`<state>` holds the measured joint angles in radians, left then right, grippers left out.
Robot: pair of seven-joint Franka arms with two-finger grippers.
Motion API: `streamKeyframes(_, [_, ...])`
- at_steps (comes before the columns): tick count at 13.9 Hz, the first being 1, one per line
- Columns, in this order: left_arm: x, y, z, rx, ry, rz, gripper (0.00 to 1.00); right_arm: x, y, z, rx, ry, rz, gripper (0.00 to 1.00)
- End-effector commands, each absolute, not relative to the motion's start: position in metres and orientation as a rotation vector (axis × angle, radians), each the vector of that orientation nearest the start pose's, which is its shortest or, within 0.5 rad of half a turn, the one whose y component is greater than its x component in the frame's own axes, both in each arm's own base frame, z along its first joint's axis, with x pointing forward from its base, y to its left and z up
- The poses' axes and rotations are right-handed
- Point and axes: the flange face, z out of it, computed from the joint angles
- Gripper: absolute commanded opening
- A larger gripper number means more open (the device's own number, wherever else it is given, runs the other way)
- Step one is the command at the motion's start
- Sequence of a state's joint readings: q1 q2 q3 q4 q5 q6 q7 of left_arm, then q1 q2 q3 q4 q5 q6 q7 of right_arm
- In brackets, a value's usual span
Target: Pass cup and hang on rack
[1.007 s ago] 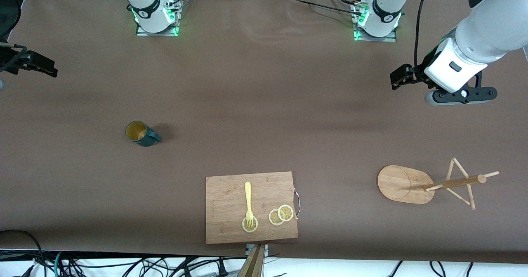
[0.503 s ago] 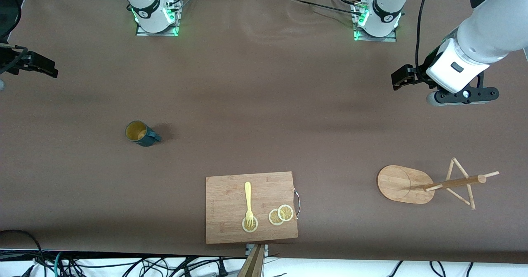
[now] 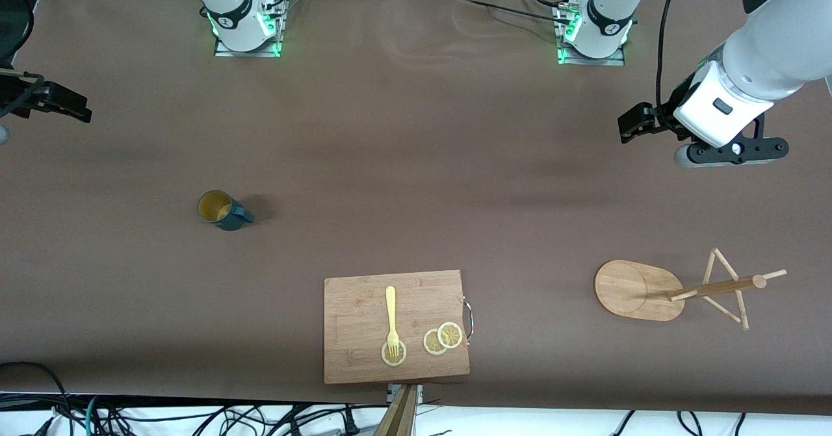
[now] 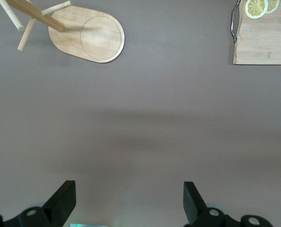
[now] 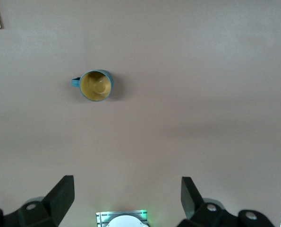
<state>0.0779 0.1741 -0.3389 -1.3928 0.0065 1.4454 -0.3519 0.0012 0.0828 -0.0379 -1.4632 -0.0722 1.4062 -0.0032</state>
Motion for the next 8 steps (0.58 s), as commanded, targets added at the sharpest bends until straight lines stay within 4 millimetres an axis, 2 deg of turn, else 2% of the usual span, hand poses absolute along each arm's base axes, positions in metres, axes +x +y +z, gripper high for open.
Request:
streamKeyframes(1, [0.5777, -0.1325, 0.6101, -3.16, -0.163, 0.17, 1.0, 0.5628, -0.0301, 0.6182, -3.198, 0.064, 0.214, 1.0])
streamKeyframes(8, [0.5771, -0.1358, 0.6144, -3.164, -0.152, 0.157, 1.0, 0.5629, -0.0301, 0.6189, -3.198, 0.062, 0.211, 1.0])
